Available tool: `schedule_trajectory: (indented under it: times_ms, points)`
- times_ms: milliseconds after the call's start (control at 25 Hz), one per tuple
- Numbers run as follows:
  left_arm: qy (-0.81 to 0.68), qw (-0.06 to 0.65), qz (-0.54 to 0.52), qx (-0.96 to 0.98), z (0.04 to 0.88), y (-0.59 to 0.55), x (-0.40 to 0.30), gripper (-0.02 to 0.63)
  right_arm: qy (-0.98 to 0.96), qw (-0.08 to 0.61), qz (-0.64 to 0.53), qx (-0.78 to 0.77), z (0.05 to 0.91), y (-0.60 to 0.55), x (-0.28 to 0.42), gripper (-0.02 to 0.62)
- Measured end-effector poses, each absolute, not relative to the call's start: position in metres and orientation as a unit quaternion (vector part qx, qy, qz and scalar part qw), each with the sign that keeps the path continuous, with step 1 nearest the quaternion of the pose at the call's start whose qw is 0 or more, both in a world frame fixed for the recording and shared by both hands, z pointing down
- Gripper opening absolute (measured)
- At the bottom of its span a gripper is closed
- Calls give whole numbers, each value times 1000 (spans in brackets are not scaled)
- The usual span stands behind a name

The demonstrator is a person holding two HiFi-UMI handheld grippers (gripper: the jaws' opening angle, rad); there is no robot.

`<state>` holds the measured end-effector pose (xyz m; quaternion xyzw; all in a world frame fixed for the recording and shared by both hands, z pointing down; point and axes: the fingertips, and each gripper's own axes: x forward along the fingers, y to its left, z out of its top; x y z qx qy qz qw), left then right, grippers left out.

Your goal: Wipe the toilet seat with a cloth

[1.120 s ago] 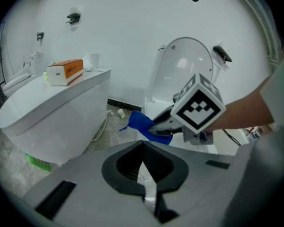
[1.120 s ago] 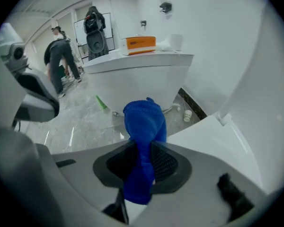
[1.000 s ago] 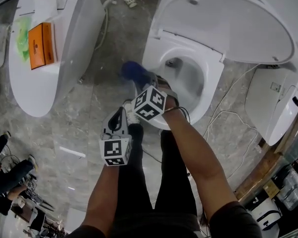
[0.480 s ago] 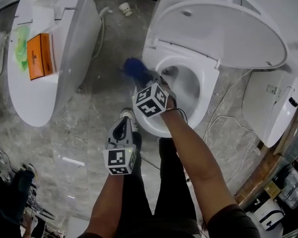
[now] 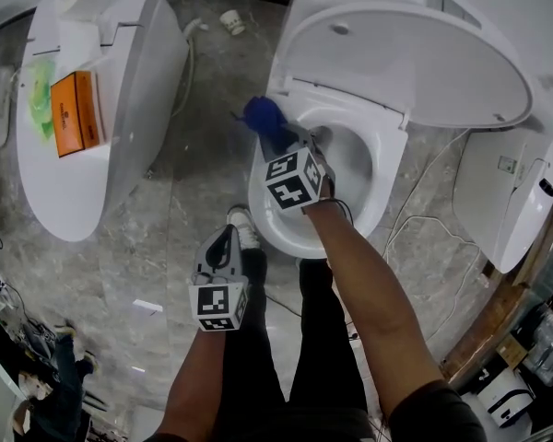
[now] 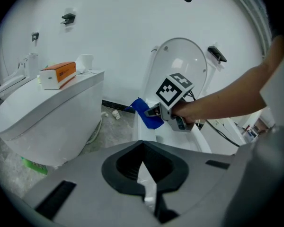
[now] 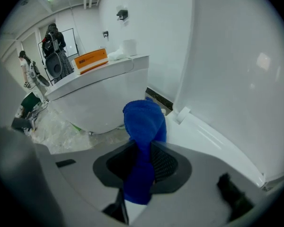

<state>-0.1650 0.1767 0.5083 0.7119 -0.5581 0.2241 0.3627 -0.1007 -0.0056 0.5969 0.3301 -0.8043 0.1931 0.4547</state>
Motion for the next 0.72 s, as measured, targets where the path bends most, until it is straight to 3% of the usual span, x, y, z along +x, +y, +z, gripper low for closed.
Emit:
schedule_trajectory:
  times_ms: [720]
  points:
    - [-528, 367, 249, 724, 519, 188, -158, 1, -753, 421, 210, 460, 594, -47, -16, 91]
